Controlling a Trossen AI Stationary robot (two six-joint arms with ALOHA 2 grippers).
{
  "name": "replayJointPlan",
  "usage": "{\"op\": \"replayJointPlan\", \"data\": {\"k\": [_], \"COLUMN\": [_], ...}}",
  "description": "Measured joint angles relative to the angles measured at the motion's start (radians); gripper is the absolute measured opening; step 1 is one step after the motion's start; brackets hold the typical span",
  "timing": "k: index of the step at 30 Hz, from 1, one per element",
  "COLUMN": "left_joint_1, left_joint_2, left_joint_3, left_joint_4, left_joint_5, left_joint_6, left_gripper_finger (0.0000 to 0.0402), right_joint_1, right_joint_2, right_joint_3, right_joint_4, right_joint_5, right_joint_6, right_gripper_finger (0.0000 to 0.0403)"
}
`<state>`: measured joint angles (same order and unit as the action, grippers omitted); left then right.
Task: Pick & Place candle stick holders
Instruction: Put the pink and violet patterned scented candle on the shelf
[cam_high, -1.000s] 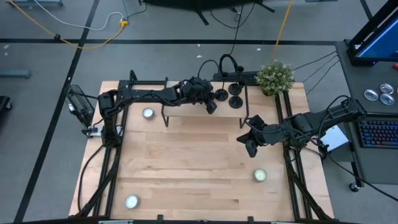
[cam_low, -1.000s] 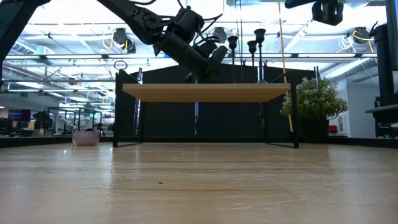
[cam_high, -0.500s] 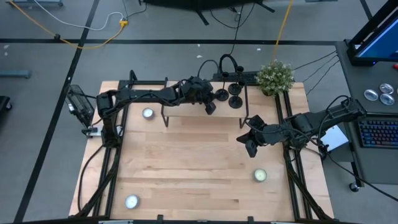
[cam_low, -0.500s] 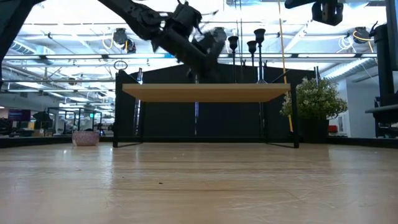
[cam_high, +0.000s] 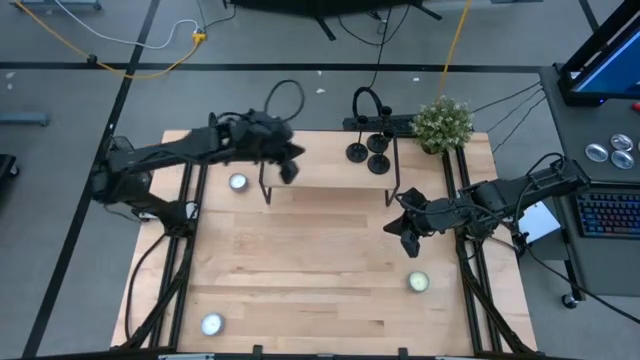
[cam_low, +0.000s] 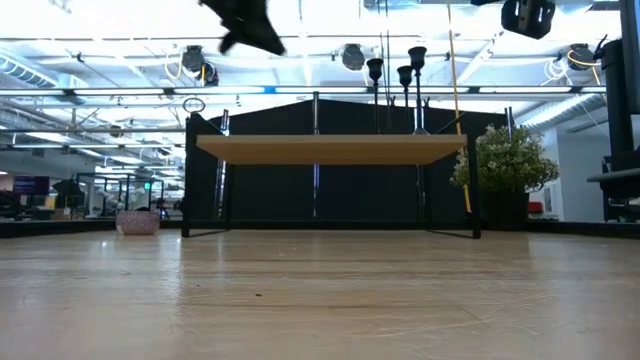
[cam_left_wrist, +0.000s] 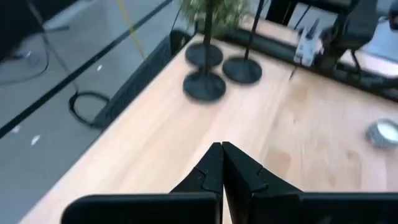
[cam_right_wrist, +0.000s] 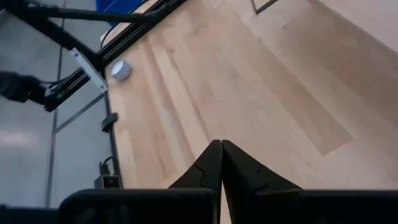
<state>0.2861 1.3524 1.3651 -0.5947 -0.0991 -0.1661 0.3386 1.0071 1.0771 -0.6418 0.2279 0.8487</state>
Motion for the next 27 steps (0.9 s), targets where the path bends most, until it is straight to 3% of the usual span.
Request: {"op": "replayJointPlan", "data": {"k": [5,10,13,15,19,27], "left_joint_1": [-0.066,-0.129,-0.132,-0.113,-0.051,0.143], "left_joint_2": [-0.109,-0.169,-0.173,-0.175,-0.219,-0.236], "left_joint_3": [0.000,0.000,-0.001,-0.022,-0.138,-0.370], "left_joint_4": [-0.328,-0.680,-0.916,-0.983,-0.871,-0.821], "left_joint_5": [-0.227,-0.440,-0.516,-0.517,-0.423,-0.286], "left_joint_6": [-0.207,-0.562,-0.808,-0.916,-0.851,-0.762], "left_gripper_finger": [0.0003,0.0002,0.0002,0.0002,0.0003,0.0008], "right_joint_1": [0.000,-0.004,-0.005,-0.005,-0.005,-0.005], "right_joint_2": [-0.024,-0.035,-0.035,-0.035,-0.035,-0.035], "right_joint_3": [0.000,0.000,0.000,0.000,0.000,0.000], "right_joint_4": [0.003,0.010,0.017,0.018,0.024,0.031], "right_joint_5": [-0.020,-0.020,-0.020,-0.020,-0.021,-0.021], "right_joint_6": [-0.034,-0.076,-0.084,-0.092,-0.104,-0.104], "right_gripper_finger": [0.0000,0.0000,0.0000,0.0000,0.0000,0.0000]}}
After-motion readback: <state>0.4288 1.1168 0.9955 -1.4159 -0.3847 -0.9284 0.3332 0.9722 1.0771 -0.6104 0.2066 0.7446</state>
